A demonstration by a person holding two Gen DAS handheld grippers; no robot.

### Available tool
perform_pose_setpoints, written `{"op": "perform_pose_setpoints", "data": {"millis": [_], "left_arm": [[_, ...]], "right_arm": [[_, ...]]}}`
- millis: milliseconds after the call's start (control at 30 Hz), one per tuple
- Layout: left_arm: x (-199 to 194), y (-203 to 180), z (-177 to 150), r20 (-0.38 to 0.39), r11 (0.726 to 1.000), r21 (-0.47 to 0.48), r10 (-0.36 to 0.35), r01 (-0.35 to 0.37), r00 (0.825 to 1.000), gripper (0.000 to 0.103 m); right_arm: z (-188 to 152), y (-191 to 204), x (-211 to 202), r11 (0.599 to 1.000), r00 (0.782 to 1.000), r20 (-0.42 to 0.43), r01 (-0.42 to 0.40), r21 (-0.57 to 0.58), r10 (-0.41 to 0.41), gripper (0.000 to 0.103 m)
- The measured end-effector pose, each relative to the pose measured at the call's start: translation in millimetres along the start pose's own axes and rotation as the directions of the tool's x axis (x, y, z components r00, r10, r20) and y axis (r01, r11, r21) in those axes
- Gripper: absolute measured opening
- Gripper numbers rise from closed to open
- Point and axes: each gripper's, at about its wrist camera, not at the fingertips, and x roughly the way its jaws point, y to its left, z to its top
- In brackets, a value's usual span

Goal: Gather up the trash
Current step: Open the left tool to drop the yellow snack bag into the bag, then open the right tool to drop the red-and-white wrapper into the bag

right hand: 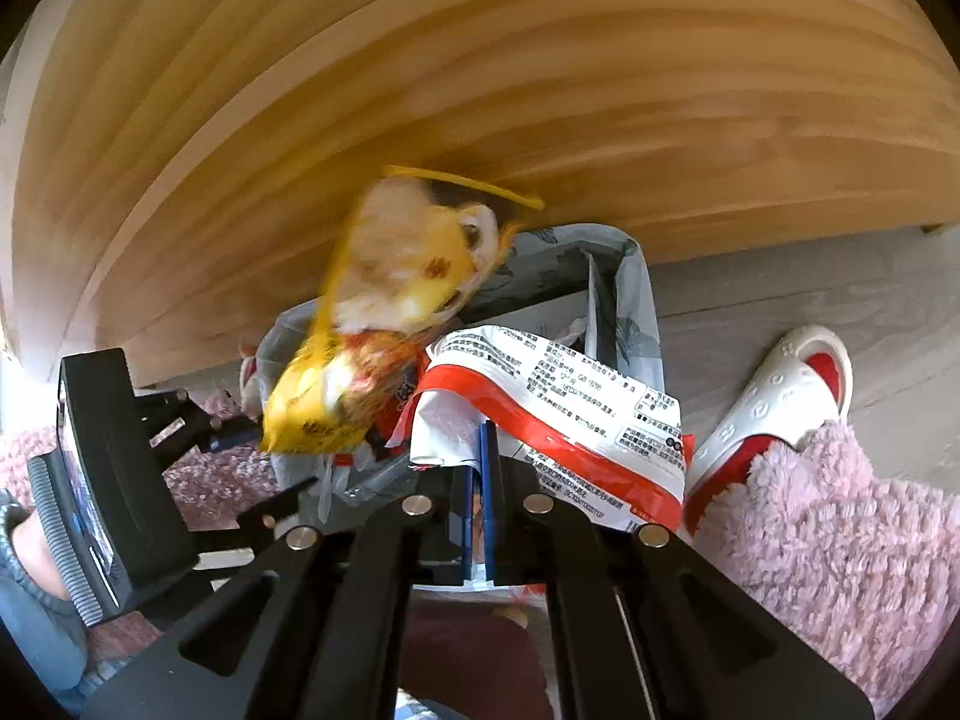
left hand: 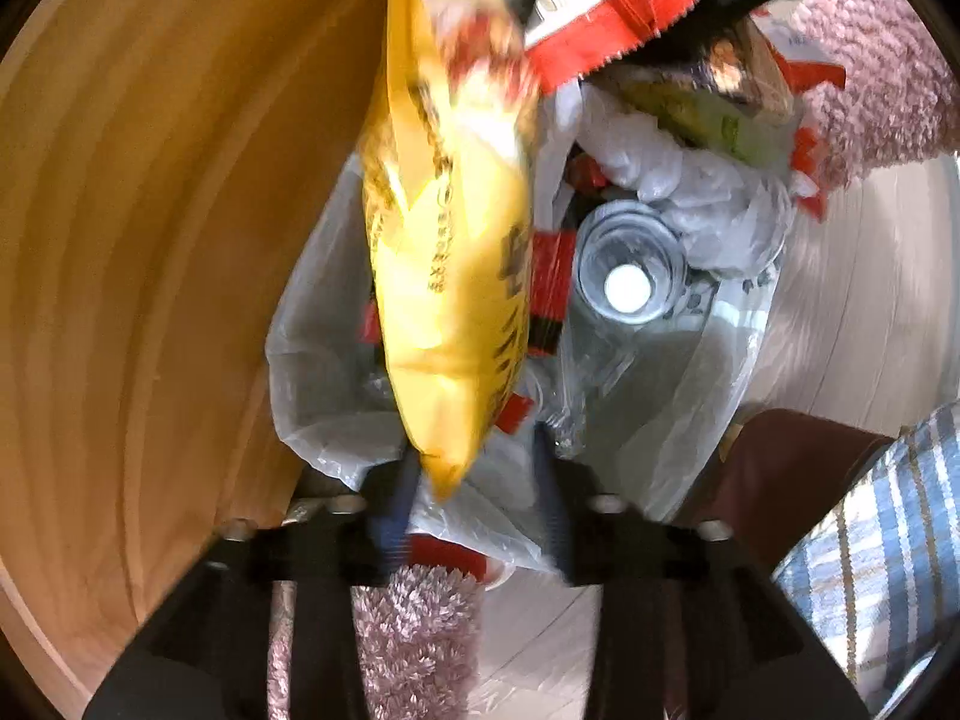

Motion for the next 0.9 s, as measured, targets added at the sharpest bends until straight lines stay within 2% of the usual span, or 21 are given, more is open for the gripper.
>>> {"op": "perform_pose_setpoints", "data": {"millis": [233, 300, 333, 367, 400, 567, 700, 900], "left_arm": [[-16.1, 16.5, -1.6, 0.062, 0.995, -0.082, -0.049, 0.054, 0.997, 0.04], [-25.2, 23.2, -0.3, 0.098, 0.989, -0.113, -0.082, 0.093, 0.992, 0.039], [-29.6, 27.0, -0.6, 0.126, 0.982, -0.133, -0.115, 0.132, 0.985, 0.031], [-31.8, 30.2, 1.6, 0.14, 0.974, -0.148, -0.149, 0.17, 0.979, 0.006], [-32.0, 32.5, 3.0, 0.142, 0.966, -0.165, -0.178, 0.201, 0.974, 0.002], [-24.9, 31.7, 10.3, 0.113, 0.952, -0.188, -0.222, 0.24, 0.969, 0.001], [-19.3, 32.2, 12.9, 0.086, 0.953, -0.213, -0.201, 0.215, 0.976, 0.001], [-9.0, 48.1, 6.5, 0.09, 0.927, -0.289, -0.222, 0.238, 0.971, 0.001]], "right_arm": [[-1.5, 3.2, -5.6, 0.999, 0.999, 0.013, -0.043, -0.001, 0.043, 0.002], [-1.1, 4.6, -4.9, 0.998, 0.998, 0.019, -0.065, -0.011, 0.065, 0.002], [0.0, 7.4, -4.8, 0.997, 0.997, 0.024, -0.076, -0.02, 0.076, 0.002], [0.8, 9.9, -3.8, 0.996, 0.996, 0.025, -0.081, -0.029, 0.082, 0.002], [1.3, 12.2, -2.1, 0.995, 0.996, 0.027, -0.088, -0.039, 0.089, 0.002], [3.4, 16.7, 18.5, 0.996, 0.999, -0.007, -0.048, -0.071, 0.048, 0.002], [9.1, 19.0, 33.8, 0.996, 0.999, -0.008, -0.031, -0.082, 0.031, 0.002], [11.1, 13.9, 58.4, 0.998, 0.999, -0.046, 0.015, -0.064, -0.018, 0.002]]}}
